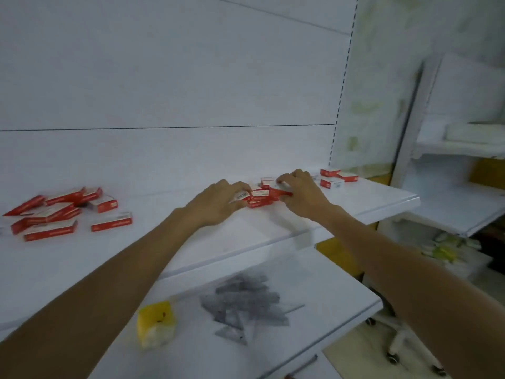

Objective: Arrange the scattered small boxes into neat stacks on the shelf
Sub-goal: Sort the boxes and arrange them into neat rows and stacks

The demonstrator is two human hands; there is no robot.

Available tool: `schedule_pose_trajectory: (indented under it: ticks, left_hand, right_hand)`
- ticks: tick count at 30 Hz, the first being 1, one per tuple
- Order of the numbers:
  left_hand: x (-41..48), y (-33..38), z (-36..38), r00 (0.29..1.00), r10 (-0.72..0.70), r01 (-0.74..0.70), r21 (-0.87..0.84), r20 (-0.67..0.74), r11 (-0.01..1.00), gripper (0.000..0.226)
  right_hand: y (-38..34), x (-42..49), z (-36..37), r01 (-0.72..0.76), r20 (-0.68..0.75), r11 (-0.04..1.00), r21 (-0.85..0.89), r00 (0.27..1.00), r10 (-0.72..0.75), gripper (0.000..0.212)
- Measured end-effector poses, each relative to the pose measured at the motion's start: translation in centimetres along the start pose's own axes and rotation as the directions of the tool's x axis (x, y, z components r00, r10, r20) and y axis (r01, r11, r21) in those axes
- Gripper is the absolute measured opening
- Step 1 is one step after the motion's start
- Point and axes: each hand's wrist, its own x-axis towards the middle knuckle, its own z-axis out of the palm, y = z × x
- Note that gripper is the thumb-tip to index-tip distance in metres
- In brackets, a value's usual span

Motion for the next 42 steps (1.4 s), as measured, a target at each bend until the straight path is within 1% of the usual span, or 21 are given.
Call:
schedule_pose_trajectory:
  ticks: [3, 7, 10, 13, 19, 23, 27, 30, 33, 35, 39, 42]
  left_hand:
    - [3.5, 4.3, 2.7, 0.999, 0.041, -0.041, 0.002, -0.004, 0.999, 0.041]
    - [7.1, 8.9, 6.5, 0.999, 0.051, -0.052, -0.058, -0.003, 0.997, 0.051]
    - [9.7, 12.1, 8.4, 0.997, 0.066, -0.065, -0.041, 0.035, 0.997, 0.046]
    - [12.1, 14.7, 9.9, 0.994, 0.100, -0.099, -0.038, 0.038, 0.994, 0.045]
    - [16.7, 16.8, 12.9, 0.991, 0.111, -0.105, -0.080, 0.072, 0.991, 0.046]
    - [20.3, 17.4, 14.2, 0.986, 0.152, -0.144, -0.105, 0.071, 0.984, 0.046]
    - [23.7, 17.5, 14.5, 0.983, 0.176, -0.166, -0.159, 0.051, 0.973, 0.046]
    - [25.1, 16.7, 14.6, 0.989, 0.145, -0.138, -0.190, 0.028, 0.972, 0.044]
    - [25.4, 15.2, 14.5, 0.994, 0.087, -0.077, -0.147, 0.059, 0.986, 0.042]
    - [25.4, 13.9, 13.8, 0.998, 0.022, -0.014, -0.133, 0.059, 0.991, 0.041]
    - [24.2, 12.0, 12.1, 0.992, -0.125, 0.121, -0.113, -0.034, 0.986, 0.037]
    - [22.4, 11.6, 11.5, 0.965, -0.230, 0.220, -0.087, -0.125, 0.972, 0.036]
  right_hand:
    - [5.5, -0.9, -1.7, -0.042, -0.002, 0.999, -0.030, 0.999, 0.042, 0.041]
    - [11.9, -2.1, -3.8, -0.093, 0.000, 0.992, -0.082, 0.996, 0.093, 0.040]
    - [15.6, -3.2, -4.9, -0.142, -0.018, 0.984, -0.105, 0.990, 0.141, 0.039]
    - [18.7, -4.1, -5.7, -0.193, -0.024, 0.975, -0.110, 0.981, 0.191, 0.038]
    - [23.6, -3.8, -6.6, -0.265, -0.068, 0.961, -0.085, 0.963, 0.259, 0.036]
    - [26.0, -1.8, -6.7, -0.269, -0.094, 0.956, -0.115, 0.961, 0.259, 0.036]
    - [27.8, 1.5, -6.2, -0.274, -0.088, 0.953, -0.131, 0.961, 0.264, 0.035]
    - [29.0, 4.2, -5.2, -0.251, -0.088, 0.958, -0.138, 0.967, 0.240, 0.034]
    - [29.2, 6.4, -4.2, -0.236, -0.048, 0.965, -0.112, 0.972, 0.232, 0.036]
    - [29.0, 7.9, -3.4, -0.181, -0.026, 0.981, -0.076, 0.983, 0.180, 0.036]
    - [28.4, 10.6, -2.0, -0.039, 0.030, 0.999, 0.002, 0.999, 0.039, 0.039]
    - [28.1, 11.4, -1.0, 0.065, 0.086, 0.997, 0.033, 0.994, -0.068, 0.043]
